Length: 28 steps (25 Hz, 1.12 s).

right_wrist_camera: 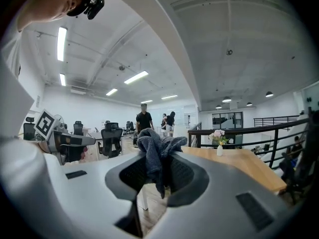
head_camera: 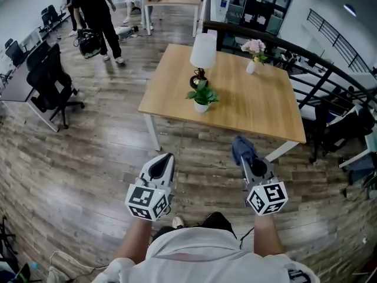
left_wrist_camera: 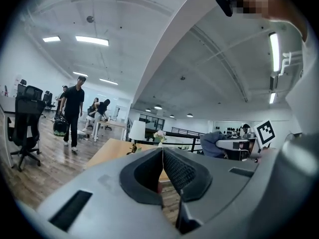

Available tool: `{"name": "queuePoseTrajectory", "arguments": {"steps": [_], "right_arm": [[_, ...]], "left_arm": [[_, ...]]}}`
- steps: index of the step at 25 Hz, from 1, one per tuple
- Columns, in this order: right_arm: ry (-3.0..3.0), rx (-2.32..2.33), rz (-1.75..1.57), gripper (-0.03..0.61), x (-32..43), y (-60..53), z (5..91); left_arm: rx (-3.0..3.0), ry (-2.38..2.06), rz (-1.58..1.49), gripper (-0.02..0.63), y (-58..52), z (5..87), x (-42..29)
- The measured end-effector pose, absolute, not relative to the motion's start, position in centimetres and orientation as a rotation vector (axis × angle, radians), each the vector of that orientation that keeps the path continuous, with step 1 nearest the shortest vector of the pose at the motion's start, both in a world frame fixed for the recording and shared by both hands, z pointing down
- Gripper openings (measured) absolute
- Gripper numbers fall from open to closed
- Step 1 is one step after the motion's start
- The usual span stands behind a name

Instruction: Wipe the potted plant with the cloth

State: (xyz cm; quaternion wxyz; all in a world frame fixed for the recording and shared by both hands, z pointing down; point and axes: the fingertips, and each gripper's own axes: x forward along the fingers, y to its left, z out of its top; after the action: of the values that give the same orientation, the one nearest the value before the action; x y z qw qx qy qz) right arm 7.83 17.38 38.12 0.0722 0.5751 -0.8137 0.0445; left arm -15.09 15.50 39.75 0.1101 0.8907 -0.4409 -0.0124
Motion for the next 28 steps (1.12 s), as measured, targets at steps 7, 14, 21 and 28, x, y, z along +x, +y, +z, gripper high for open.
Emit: {"name": "queuePoseTrajectory", "arguments": {"steps": [7,14,21,28], "right_arm": [[-2.457,1.720,0.167,0.138,8.3,12.3,39.4],[-2.503,1.691,0.194,0.138,11.8,5.1,39.8],[-2.538,1.669,0.221,0.138,18.0,-2.7,39.4],[-2.554,1.619,0.218,0.138,22.2,-10.1,39.5]], "left_arm": [[2.608,-1.290,0.001,0.017,10.8,40.9,-14.6],[2.622,-1.332,0.023,0.017,4.0,40.0,-10.7],[2.620,-1.378,0.040,0.017,-3.3,38.7,-4.4],[2.576,-1.449,0.049,0.017,-8.7,38.8,-1.5]]}}
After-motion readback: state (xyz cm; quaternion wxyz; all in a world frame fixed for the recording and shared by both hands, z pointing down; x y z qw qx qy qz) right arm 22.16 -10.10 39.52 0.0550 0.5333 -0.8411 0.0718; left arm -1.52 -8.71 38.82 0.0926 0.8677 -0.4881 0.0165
